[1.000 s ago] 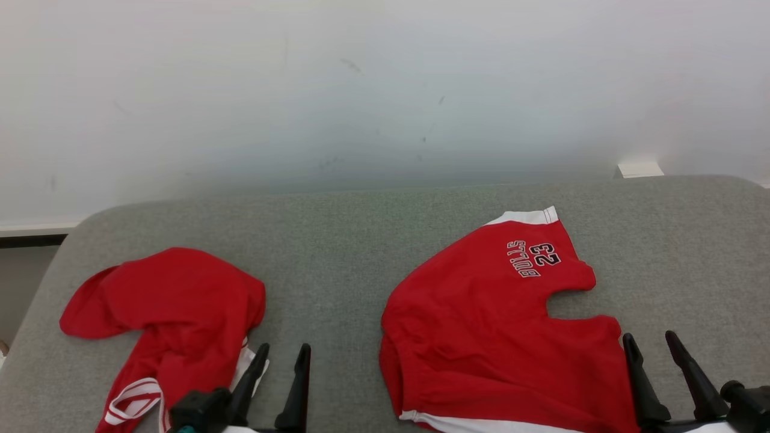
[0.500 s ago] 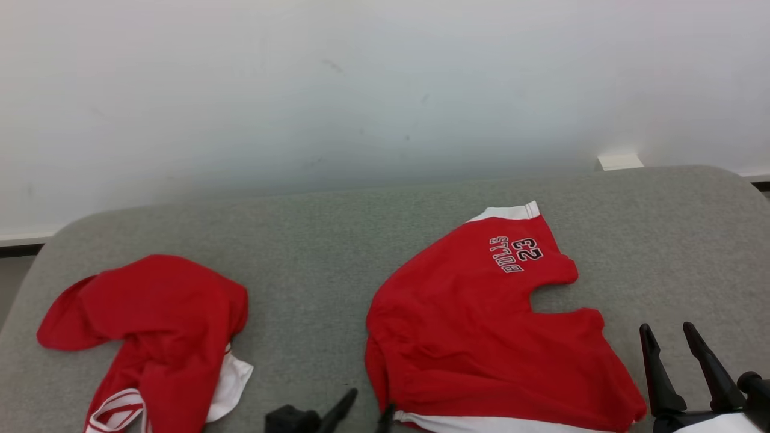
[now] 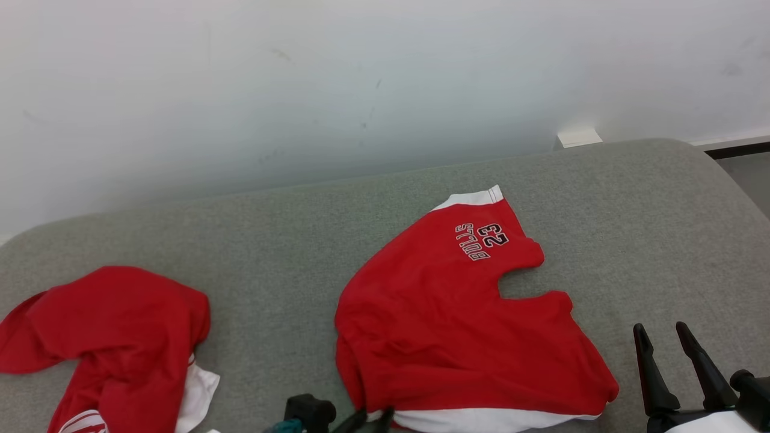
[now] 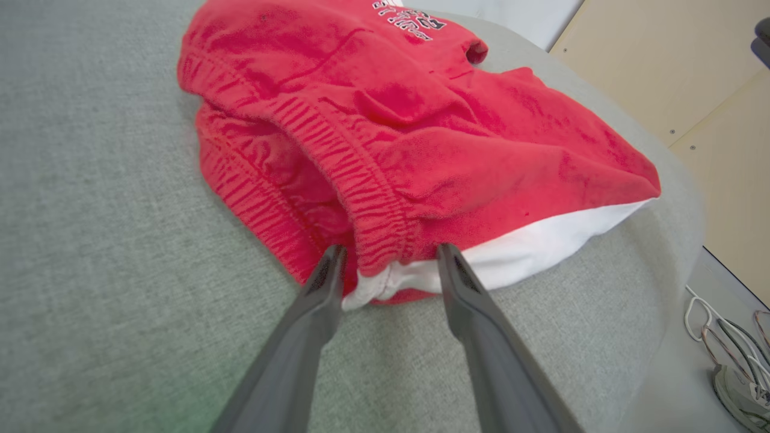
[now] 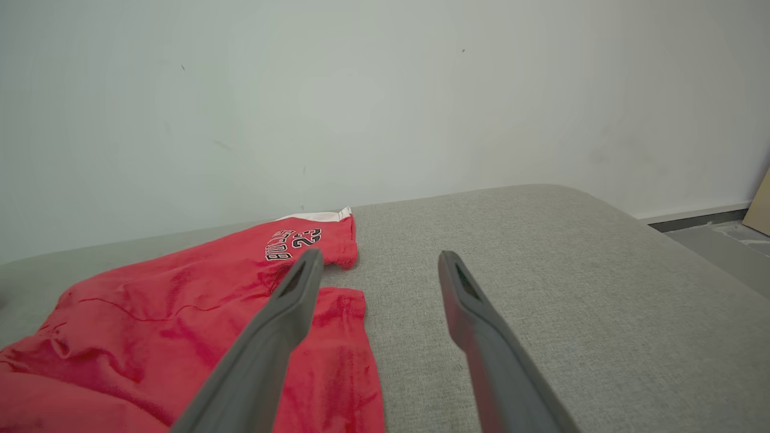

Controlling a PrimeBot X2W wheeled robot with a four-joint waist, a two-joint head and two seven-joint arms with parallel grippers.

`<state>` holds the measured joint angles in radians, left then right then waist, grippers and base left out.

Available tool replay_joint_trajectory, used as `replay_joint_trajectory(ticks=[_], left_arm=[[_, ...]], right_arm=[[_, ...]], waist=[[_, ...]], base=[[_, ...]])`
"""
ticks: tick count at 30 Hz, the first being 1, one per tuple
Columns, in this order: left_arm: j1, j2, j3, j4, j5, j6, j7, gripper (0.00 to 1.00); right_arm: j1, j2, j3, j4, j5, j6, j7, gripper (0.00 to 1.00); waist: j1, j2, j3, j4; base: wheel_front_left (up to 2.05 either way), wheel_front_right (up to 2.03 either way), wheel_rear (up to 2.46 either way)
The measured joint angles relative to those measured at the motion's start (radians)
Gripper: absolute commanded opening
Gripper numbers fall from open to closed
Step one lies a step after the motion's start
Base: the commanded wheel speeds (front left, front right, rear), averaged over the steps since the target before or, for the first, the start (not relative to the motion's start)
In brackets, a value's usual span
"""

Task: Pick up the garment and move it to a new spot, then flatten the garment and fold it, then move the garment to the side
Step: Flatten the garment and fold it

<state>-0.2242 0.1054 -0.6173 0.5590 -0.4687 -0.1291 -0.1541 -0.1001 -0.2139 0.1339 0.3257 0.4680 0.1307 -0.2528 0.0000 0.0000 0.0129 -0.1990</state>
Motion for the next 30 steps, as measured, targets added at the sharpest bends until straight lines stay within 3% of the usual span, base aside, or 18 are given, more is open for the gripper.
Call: replay_joint_trajectory(ticks=[4, 9, 20, 21, 22, 23, 30], left_arm=[[-0.017, 0.004, -0.002, 0.018, -0.038, -0.002, -0.024, 0.00], [-0.004, 0.049, 0.035, 0.000, -0.066, -0.001, -0.058, 0.00], [0.070, 0.117, 0.073, -0.049, -0.105, 0.048, -0.030, 0.00], [0.072, 0.117, 0.071, -0.052, -0.106, 0.051, -0.027, 0.27], [0.073, 0.116, 0.070, -0.055, -0.106, 0.053, -0.026, 0.81], [0.075, 0.114, 0.071, -0.060, -0.108, 0.057, -0.028, 1.00], [0.084, 0.121, 0.082, -0.119, -0.103, 0.079, -0.062, 1.00]], right_arm=[[-0.001, 0.003, 0.002, 0.006, 0.001, 0.000, -0.003, 1.00], [0.000, 0.005, -0.002, 0.009, 0.008, 0.000, -0.004, 1.00], [0.003, -0.010, -0.002, 0.024, 0.011, 0.000, -0.005, 1.00], [0.004, -0.010, -0.001, 0.028, 0.011, 0.000, -0.004, 1.00], [0.004, -0.010, 0.001, 0.031, 0.011, 0.000, -0.004, 1.00], [0.004, -0.010, 0.003, 0.033, 0.012, 0.000, -0.003, 1.00], [0.007, -0.011, 0.016, 0.050, 0.017, 0.000, 0.005, 1.00]], waist=[[0.0000, 0.0000, 0.005, -0.002], [0.0000, 0.0000, 0.005, 0.010], [0.0000, 0.0000, 0.008, 0.041], [0.0000, 0.0000, 0.007, 0.042], [0.0000, 0.0000, 0.007, 0.044], [0.0000, 0.0000, 0.006, 0.046], [0.0000, 0.0000, -0.004, 0.062]], base=[[0.00, 0.00, 0.00], [0.00, 0.00, 0.00], [0.00, 0.00, 0.00], [0.00, 0.00, 0.00], [0.00, 0.00, 0.00], [0.00, 0.00, 0.00], [0.00, 0.00, 0.00]])
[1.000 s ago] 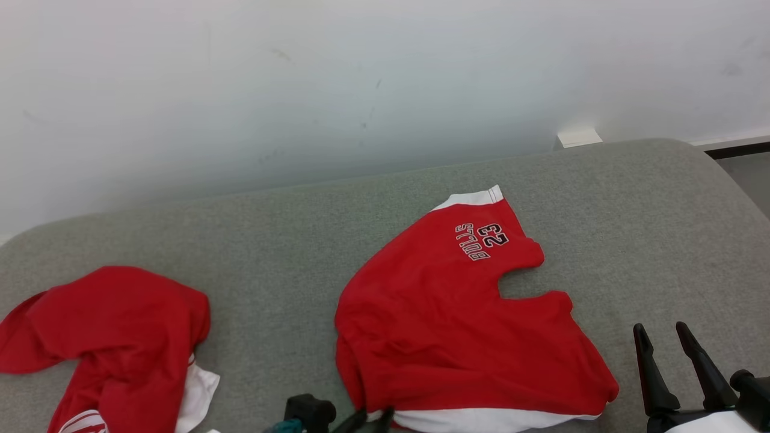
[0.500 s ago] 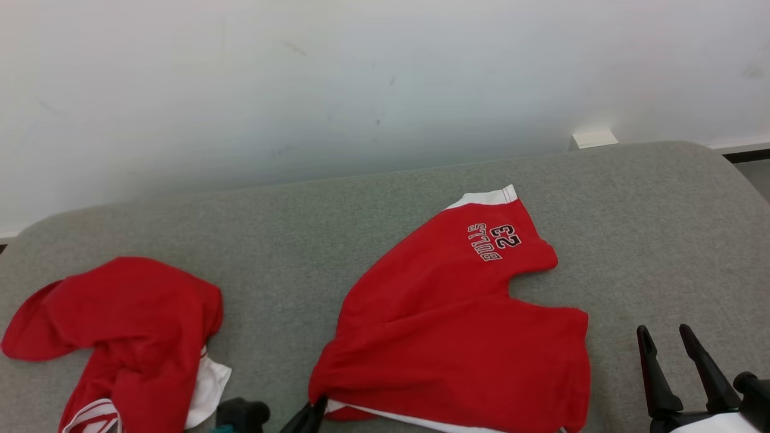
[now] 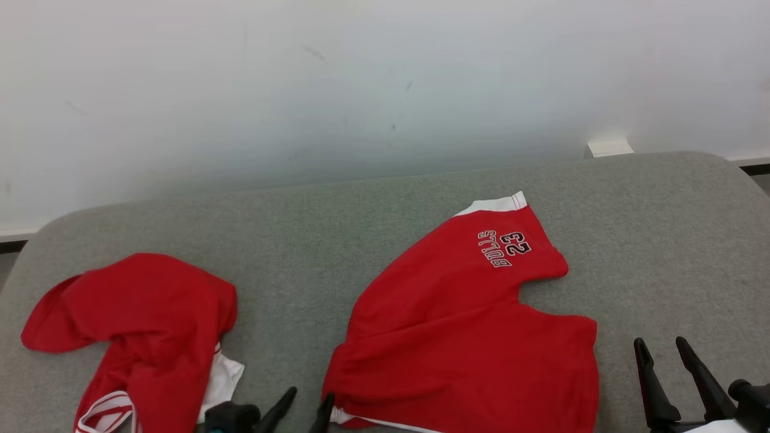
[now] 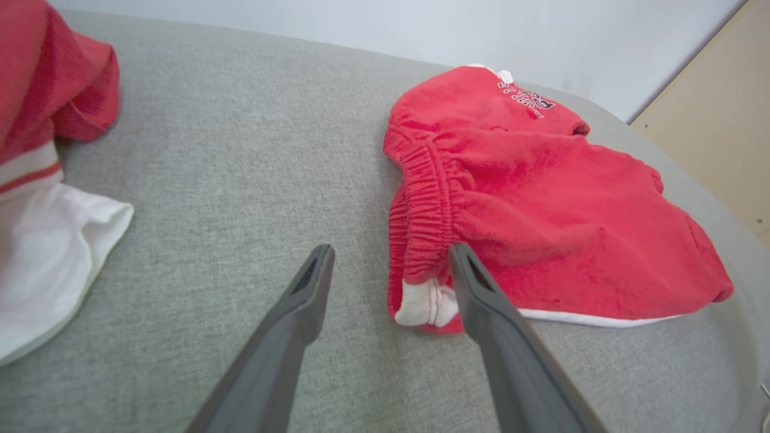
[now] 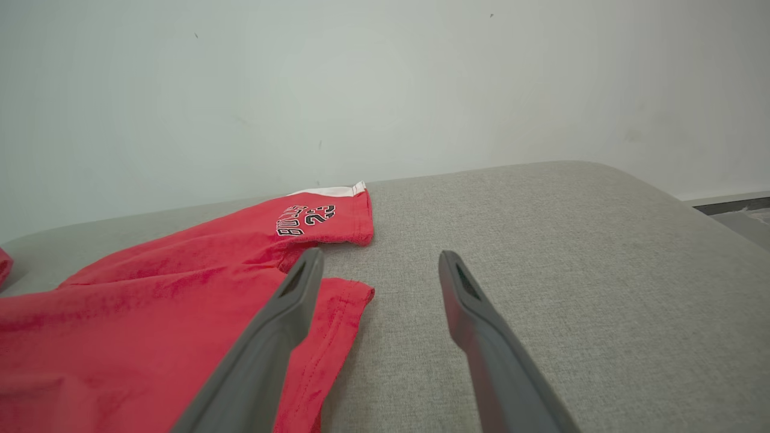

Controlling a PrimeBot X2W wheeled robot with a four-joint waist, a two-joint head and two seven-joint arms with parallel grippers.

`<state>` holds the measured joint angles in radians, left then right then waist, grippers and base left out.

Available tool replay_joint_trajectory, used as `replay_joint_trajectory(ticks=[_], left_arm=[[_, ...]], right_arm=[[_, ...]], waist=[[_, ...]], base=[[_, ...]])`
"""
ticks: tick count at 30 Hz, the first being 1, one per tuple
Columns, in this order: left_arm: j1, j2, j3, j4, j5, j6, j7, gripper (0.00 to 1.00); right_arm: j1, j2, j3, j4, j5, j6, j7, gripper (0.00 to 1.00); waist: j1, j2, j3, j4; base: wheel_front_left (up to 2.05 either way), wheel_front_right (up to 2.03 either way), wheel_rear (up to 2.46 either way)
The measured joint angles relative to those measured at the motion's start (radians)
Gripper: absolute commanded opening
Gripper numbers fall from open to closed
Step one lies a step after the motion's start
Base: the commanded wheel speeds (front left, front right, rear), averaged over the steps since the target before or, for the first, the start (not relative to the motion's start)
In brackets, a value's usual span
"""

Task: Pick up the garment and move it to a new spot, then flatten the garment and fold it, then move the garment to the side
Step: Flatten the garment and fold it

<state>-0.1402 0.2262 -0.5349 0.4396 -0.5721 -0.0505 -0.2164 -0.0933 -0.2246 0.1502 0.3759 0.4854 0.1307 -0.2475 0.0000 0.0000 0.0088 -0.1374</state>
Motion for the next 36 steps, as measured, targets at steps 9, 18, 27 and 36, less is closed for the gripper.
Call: replay_joint_trajectory(ticks=[9, 18, 27, 36], left_arm=[[0.044, 0.025, 0.119, -0.186, 0.059, 0.091, -0.046, 1.00], [0.107, -0.034, 0.284, -0.296, 0.149, 0.152, -0.048, 1.00], [0.133, -0.090, 0.360, -0.286, 0.207, 0.103, -0.048, 1.00], [0.139, -0.121, 0.400, -0.265, 0.250, 0.060, -0.048, 1.00]], right_arm=[[0.013, 0.005, -0.016, -0.066, -0.009, 0.000, -0.011, 1.00], [0.031, 0.001, 0.047, -0.190, -0.011, 0.000, -0.015, 1.00], [0.056, -0.001, 0.077, -0.186, -0.020, 0.000, -0.015, 1.00], [0.055, -0.003, 0.082, -0.187, -0.020, 0.000, -0.015, 1.00]], waist=[[0.0000, 0.0000, -0.025, 0.021], [0.0000, 0.0000, -0.030, 0.024], [0.0000, 0.0000, -0.034, 0.023], [0.0000, 0.0000, -0.039, 0.019]], base=[[0.00, 0.00, 0.00], [0.00, 0.00, 0.00], [0.00, 0.00, 0.00], [0.00, 0.00, 0.00]])
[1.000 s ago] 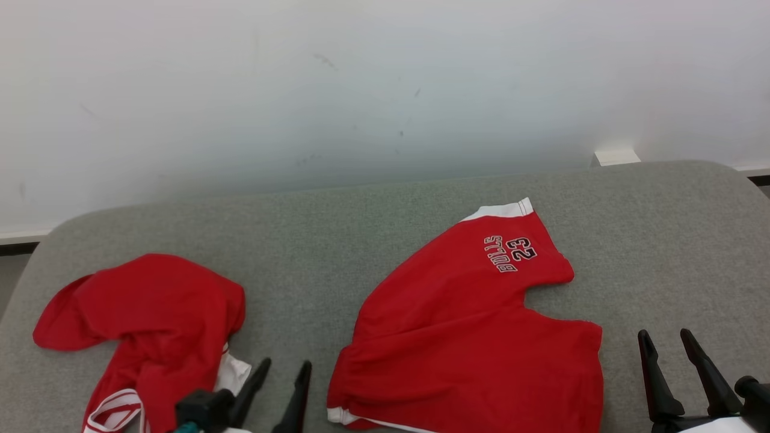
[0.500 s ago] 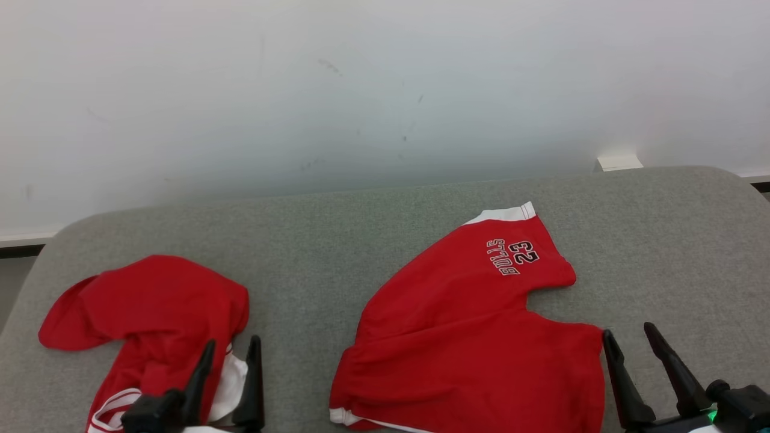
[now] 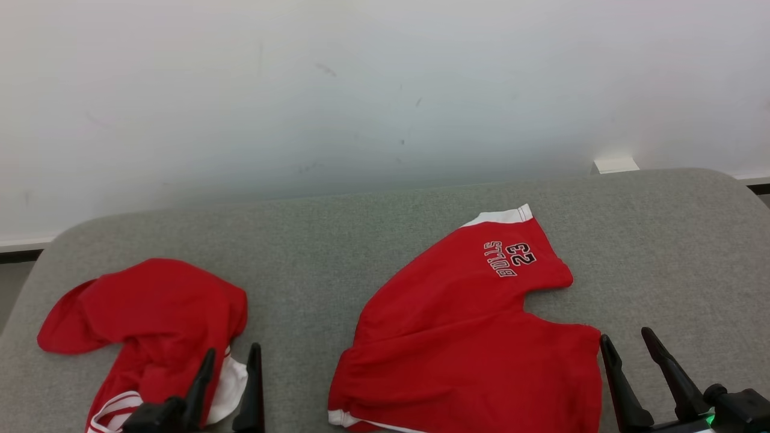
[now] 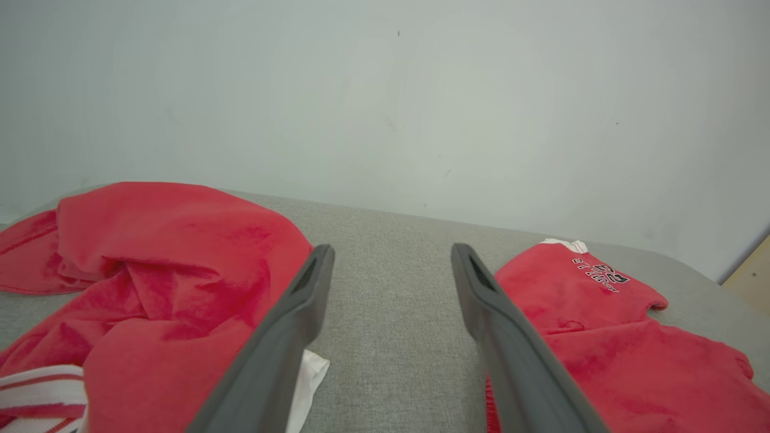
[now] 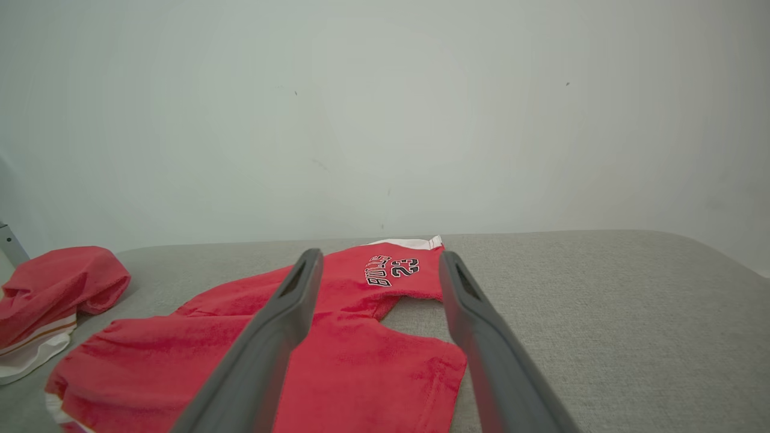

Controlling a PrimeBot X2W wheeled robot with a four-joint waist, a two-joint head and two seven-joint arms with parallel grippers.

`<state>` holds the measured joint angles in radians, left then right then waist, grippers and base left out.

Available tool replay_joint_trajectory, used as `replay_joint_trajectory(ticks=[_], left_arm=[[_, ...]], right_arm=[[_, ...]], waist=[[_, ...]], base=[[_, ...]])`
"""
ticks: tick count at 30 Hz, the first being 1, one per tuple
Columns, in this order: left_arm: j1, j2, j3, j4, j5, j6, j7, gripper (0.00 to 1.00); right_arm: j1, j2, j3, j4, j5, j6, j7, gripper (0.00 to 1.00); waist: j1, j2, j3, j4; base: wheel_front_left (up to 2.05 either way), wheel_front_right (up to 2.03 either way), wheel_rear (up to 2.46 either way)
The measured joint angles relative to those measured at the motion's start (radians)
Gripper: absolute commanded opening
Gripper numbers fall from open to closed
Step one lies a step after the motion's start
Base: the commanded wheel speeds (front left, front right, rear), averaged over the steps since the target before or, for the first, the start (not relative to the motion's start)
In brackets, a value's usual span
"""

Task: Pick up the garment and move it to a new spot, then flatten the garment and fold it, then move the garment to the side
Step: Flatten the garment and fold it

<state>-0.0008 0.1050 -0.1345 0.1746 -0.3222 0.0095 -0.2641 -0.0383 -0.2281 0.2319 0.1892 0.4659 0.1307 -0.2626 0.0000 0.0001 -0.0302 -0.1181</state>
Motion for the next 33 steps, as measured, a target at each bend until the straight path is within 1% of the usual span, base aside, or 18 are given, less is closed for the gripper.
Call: replay_joint_trajectory(ticks=[6, 11, 13, 17, 19, 22, 26, 33], left_arm=[[0.000, -0.015, 0.018, 0.006, 0.015, -0.020, 0.000, 1.00], [0.006, -0.021, 0.018, 0.006, 0.047, -0.034, 0.000, 1.00], [0.017, -0.018, -0.004, 0.010, 0.060, -0.052, 0.000, 1.00], [0.049, -0.016, -0.048, 0.023, 0.067, -0.077, 0.004, 1.00], [0.052, -0.012, -0.065, 0.027, 0.063, -0.092, 0.019, 1.00], [0.052, 0.000, -0.116, 0.040, 0.050, -0.116, 0.063, 1.00], [0.039, 0.023, -0.173, 0.060, 0.026, -0.132, 0.127, 1.00], [-0.022, 0.042, -0.249, 0.104, -0.012, -0.137, 0.194, 1.00]], right_arm=[[0.004, -0.013, -0.020, -0.003, -0.001, 0.000, 0.000, 1.00], [0.033, -0.050, -0.051, -0.011, -0.006, 0.000, 0.000, 1.00], [0.055, -0.076, -0.048, -0.011, 0.010, 0.000, -0.001, 1.00], [0.120, -0.144, 0.023, 0.017, 0.045, 0.000, -0.002, 1.00], [0.138, -0.160, 0.071, 0.042, 0.088, 0.000, 0.019, 1.00], [0.139, -0.172, 0.154, 0.080, 0.140, 0.000, 0.055, 1.00], [0.073, -0.166, 0.235, 0.140, 0.164, 0.000, 0.068, 1.00], [-0.040, -0.134, 0.347, 0.268, 0.198, 0.000, 0.063, 1.00]], waist=[[0.0000, 0.0000, 0.002, -0.004], [0.0000, 0.0000, 0.007, -0.007], [0.0000, 0.0000, 0.009, -0.006], [0.0000, 0.0000, 0.016, -0.002], [0.0000, 0.0000, 0.021, -0.001], [0.0000, 0.0000, 0.033, -0.002], [0.0000, 0.0000, 0.056, -0.008], [0.0000, 0.0000, 0.078, -0.013]], base=[[0.00, 0.00, 0.00], [0.00, 0.00, 0.00], [0.00, 0.00, 0.00], [0.00, 0.00, 0.00], [0.00, 0.00, 0.00], [0.00, 0.00, 0.00], [0.00, 0.00, 0.00], [0.00, 0.00, 0.00]])
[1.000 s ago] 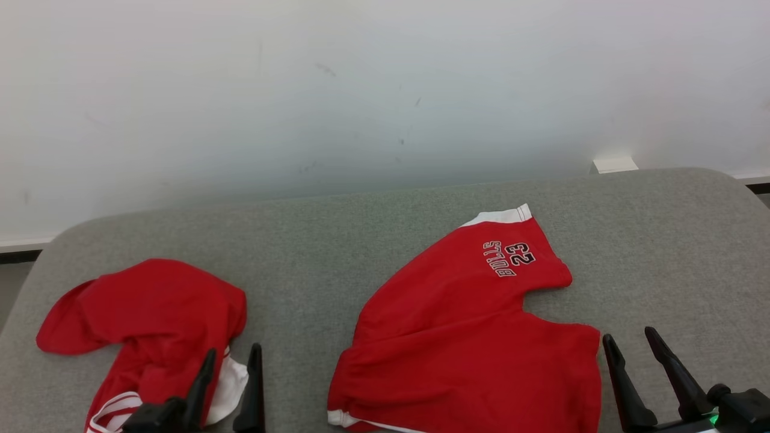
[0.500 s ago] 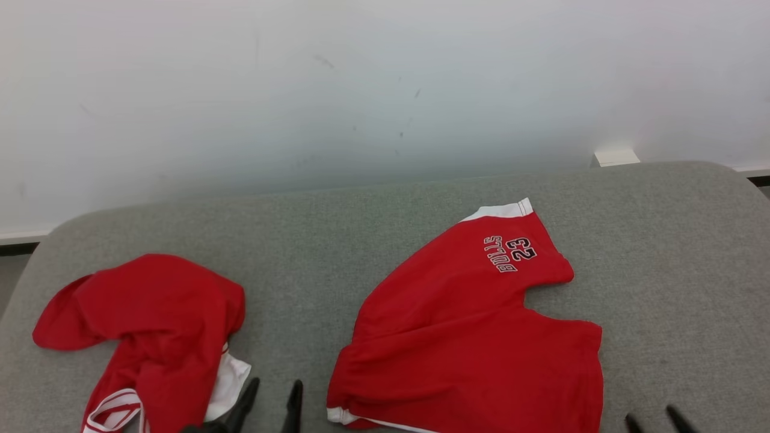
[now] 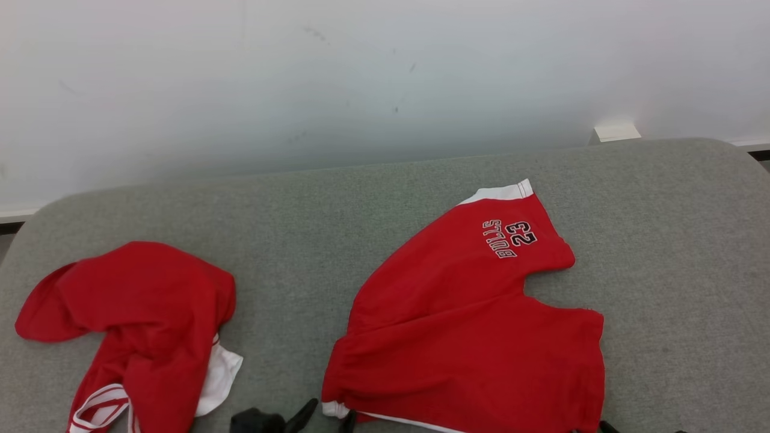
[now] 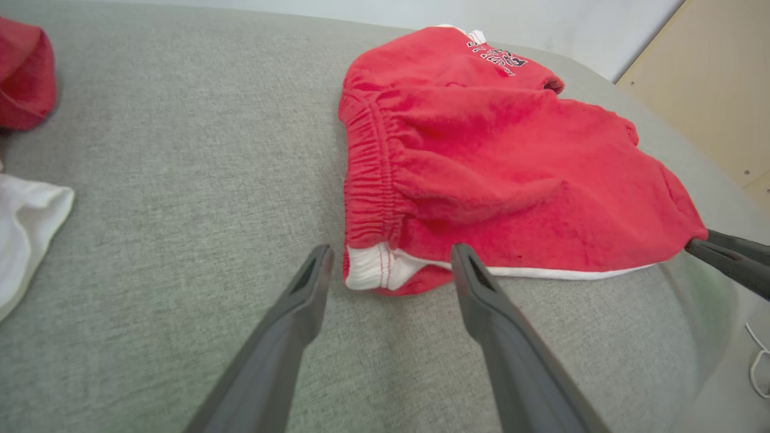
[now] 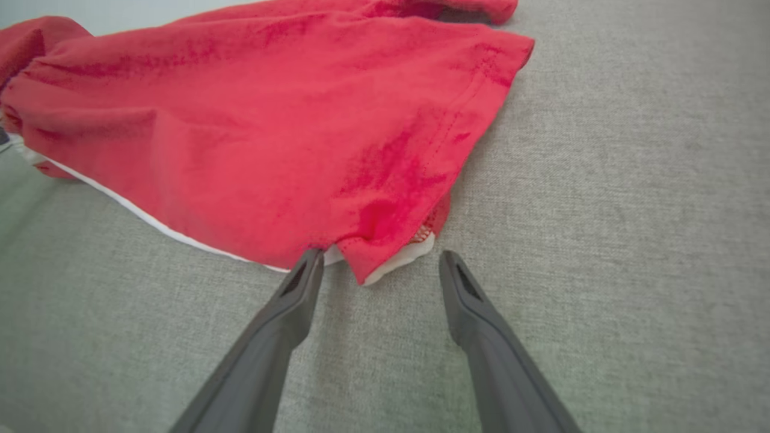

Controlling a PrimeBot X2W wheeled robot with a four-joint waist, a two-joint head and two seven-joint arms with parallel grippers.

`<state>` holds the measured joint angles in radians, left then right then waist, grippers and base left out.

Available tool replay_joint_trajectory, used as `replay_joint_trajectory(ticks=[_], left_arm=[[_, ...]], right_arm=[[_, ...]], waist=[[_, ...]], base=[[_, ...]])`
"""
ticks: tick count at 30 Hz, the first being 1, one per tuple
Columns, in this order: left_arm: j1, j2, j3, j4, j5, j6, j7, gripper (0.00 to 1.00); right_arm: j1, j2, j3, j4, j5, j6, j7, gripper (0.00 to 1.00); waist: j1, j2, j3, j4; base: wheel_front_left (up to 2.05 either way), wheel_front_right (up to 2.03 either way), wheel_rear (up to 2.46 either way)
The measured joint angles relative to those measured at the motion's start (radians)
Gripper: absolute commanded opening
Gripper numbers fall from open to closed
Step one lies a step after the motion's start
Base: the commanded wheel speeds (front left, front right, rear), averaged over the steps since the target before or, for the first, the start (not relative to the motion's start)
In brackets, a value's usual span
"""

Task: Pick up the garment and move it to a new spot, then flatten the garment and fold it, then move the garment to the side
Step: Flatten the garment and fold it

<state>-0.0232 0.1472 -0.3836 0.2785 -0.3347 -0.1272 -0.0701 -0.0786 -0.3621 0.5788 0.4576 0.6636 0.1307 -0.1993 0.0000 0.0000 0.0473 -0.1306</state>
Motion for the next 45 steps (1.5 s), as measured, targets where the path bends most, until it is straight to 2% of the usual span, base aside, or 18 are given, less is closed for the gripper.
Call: replay_joint_trajectory(ticks=[11, 12, 13, 14, 15, 16, 23, 29, 33, 39, 45], left_arm=[[-0.084, 0.001, -0.038, 0.090, -0.030, -0.002, -0.005, 1.00], [-0.088, 0.000, -0.040, 0.100, -0.035, -0.002, -0.010, 1.00], [-0.091, 0.001, -0.043, 0.106, -0.039, -0.002, -0.011, 0.86], [-0.093, 0.001, -0.044, 0.112, -0.040, -0.002, -0.012, 0.49], [-0.095, 0.001, -0.048, 0.117, -0.043, -0.002, -0.012, 0.27], [-0.096, 0.001, -0.049, 0.122, -0.045, -0.002, -0.016, 0.00], [-0.099, 0.014, -0.052, 0.123, -0.070, -0.002, -0.040, 0.00], [-0.098, 0.037, -0.037, 0.057, -0.093, -0.002, -0.057, 0.00], [-0.127, 0.049, -0.037, 0.003, -0.104, -0.002, -0.028, 0.00], [-0.307, 0.071, -0.043, -0.028, -0.078, 0.000, 0.062, 0.00], [-0.607, 0.087, -0.042, 0.044, -0.072, -0.001, 0.188, 0.00]], right_arm=[[-0.113, 0.020, 0.123, 0.127, 0.029, 0.000, -0.041, 1.00], [-0.122, 0.023, 0.131, 0.135, 0.034, 0.000, -0.047, 0.85], [-0.128, 0.026, 0.140, 0.143, 0.038, 0.000, -0.048, 0.62], [-0.134, 0.029, 0.148, 0.151, 0.042, 0.000, -0.049, 0.40], [-0.140, 0.032, 0.158, 0.156, 0.046, 0.000, -0.051, 0.22], [-0.145, 0.034, 0.163, 0.159, 0.052, 0.000, -0.056, 0.01], [-0.150, 0.013, 0.163, 0.158, 0.080, 0.000, -0.060, 0.00], [-0.137, -0.066, 0.074, 0.029, 0.073, 0.000, -0.063, 0.00], [-0.144, -0.108, 0.091, -0.065, 0.100, 0.000, -0.057, 0.00], [-0.285, -0.179, 0.173, -0.193, 0.223, 0.000, 0.060, 0.00], [-0.512, -0.259, 0.240, -0.269, 0.386, 0.001, 0.189, 0.00]], waist=[[0.0001, 0.0000, 0.012, -0.002], [0.0001, 0.0000, 0.012, -0.004], [0.0000, 0.0000, 0.011, -0.005], [0.0000, 0.0000, 0.011, -0.007], [0.0000, 0.0000, 0.010, -0.008], [0.0000, 0.0000, 0.010, -0.008], [0.0000, 0.0000, 0.000, -0.006], [0.0001, 0.0000, -0.007, -0.005], [0.0000, 0.0000, -0.001, -0.011], [0.0001, 0.0000, 0.057, -0.017], [0.0001, 0.0000, 0.155, -0.014]], base=[[0.00, 0.00, 0.00], [0.00, 0.00, 0.00], [0.00, 0.00, 0.00], [0.00, 0.00, 0.00], [0.00, 0.00, 0.00], [0.00, 0.00, 0.00], [0.00, 0.00, 0.00], [0.00, 0.00, 0.00], [0.00, 0.00, 0.00], [0.00, 0.00, 0.00], [0.00, 0.00, 0.00]])
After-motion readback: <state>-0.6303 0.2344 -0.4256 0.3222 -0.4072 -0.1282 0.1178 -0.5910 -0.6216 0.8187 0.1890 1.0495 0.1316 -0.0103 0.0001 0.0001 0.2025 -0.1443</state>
